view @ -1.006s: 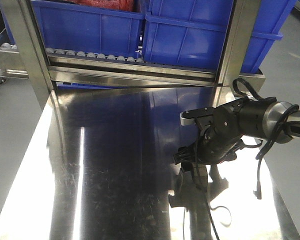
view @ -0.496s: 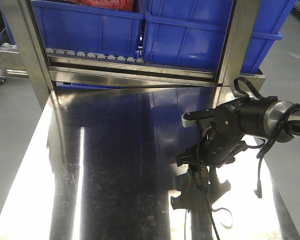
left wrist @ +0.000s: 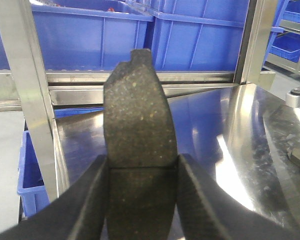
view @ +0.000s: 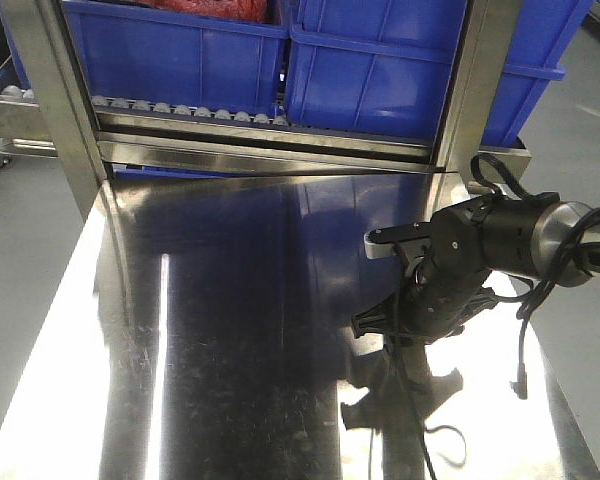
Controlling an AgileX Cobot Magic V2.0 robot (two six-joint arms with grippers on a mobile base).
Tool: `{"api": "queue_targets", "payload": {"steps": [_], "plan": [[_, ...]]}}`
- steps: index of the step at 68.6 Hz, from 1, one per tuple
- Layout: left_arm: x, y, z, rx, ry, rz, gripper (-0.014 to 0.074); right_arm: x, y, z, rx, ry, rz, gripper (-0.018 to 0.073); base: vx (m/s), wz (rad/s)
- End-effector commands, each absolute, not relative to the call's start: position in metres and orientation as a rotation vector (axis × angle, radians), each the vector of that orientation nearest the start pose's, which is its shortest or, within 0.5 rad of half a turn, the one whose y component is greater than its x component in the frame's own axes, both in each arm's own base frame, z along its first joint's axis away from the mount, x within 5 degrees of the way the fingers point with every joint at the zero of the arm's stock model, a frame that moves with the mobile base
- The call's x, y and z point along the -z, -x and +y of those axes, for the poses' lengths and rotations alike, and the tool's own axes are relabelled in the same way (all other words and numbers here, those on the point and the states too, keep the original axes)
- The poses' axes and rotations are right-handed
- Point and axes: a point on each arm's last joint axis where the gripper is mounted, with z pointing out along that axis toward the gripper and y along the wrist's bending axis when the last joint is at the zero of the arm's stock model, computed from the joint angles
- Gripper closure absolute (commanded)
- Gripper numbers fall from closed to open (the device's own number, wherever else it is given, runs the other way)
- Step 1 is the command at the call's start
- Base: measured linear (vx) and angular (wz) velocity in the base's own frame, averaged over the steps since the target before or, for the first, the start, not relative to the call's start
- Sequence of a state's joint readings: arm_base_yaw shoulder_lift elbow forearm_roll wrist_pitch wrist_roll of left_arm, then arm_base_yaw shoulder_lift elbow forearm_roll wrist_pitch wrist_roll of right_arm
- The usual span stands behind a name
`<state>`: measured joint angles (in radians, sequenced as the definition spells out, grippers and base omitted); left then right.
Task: Move and align brake pads A on conveyor
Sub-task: 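Close the right gripper on the brake pad and lift it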
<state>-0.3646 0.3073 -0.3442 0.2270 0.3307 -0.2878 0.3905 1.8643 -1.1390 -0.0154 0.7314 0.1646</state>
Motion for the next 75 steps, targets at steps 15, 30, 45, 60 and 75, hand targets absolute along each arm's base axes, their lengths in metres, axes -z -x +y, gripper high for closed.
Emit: {"api": "queue_targets", "payload": {"steps": [15, 30, 45, 60, 75], "plan": [[-0.298, -0.075, -0.024, 0.283, -0.216, 1.639, 0.0481, -0.209, -0.323, 0.132, -0.121, 0.341, 2.761, 0.0482, 0.00, 0.00], [-0.298, -0.075, -0.024, 0.283, -0.216, 1.639, 0.0481, -0.235, -0.315, 0.129, -0.143, 0.332, 2.694, 0.0482, 0.00, 0.00], [-0.298, -0.075, -0.024, 0.283, -0.216, 1.639, 0.0481, -0.275, -0.275, 0.112, -0.190, 0.320, 2.513, 0.0482, 0.00, 0.00], [-0.298, -0.075, -0.024, 0.283, -0.216, 1.639, 0.0481, -0.298, -0.211, 0.083, -0.196, 0.340, 2.253, 0.0482, 0.00, 0.00], [-0.298, -0.075, -0.024, 0.283, -0.216, 1.639, 0.0481, -0.310, -0.143, 0.056, -0.254, 0.312, 1.960, 0.0482, 0.00, 0.00]]}}
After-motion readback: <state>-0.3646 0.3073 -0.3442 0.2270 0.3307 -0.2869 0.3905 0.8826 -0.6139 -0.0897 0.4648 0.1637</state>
